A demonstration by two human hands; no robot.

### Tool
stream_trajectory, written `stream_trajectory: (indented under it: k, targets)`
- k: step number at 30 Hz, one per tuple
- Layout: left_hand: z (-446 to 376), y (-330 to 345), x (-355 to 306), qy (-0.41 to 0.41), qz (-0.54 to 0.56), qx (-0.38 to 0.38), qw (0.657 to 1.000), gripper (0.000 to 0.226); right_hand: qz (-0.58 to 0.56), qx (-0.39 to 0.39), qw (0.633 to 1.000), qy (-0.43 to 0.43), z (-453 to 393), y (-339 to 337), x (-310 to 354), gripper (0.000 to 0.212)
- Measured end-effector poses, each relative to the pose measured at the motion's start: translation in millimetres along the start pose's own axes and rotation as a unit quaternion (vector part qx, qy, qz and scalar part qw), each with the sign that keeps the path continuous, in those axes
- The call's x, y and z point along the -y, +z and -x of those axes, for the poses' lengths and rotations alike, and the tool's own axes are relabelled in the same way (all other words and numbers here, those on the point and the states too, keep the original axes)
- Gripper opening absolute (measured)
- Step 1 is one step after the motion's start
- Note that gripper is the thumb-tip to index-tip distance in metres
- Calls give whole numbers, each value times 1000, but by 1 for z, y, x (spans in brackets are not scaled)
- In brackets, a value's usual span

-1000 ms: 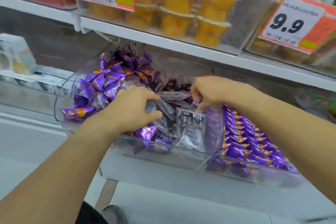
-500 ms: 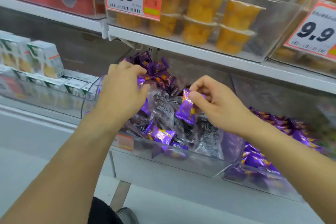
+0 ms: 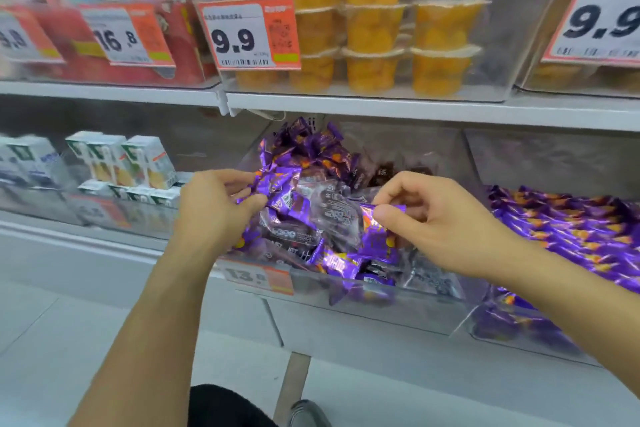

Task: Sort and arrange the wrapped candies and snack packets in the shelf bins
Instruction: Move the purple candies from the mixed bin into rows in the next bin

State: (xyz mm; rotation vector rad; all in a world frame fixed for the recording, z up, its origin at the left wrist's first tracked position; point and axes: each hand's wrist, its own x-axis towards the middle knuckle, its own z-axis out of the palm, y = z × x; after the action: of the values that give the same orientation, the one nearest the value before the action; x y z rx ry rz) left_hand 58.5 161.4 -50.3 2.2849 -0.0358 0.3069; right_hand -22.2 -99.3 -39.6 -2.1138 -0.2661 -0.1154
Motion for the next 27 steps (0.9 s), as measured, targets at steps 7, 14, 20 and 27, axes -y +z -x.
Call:
stream_trajectory:
  k: [7, 14, 20, 27]
  targets:
    - [21, 1, -22, 69, 139, -44, 987, 27, -98, -63, 993, -4, 33, -18, -8, 5]
    - [68, 65, -101, 111, 419, 144, 890, 18, -291, -138, 937, 133, 48, -38, -5, 14]
    - [96, 129, -149, 95, 378, 222, 894, 30, -308, -146, 926, 162, 84, -80, -27, 38]
    - [108, 164, -185, 100, 289, 304, 902, 33, -366, -221, 887, 176, 112, -123, -50, 48]
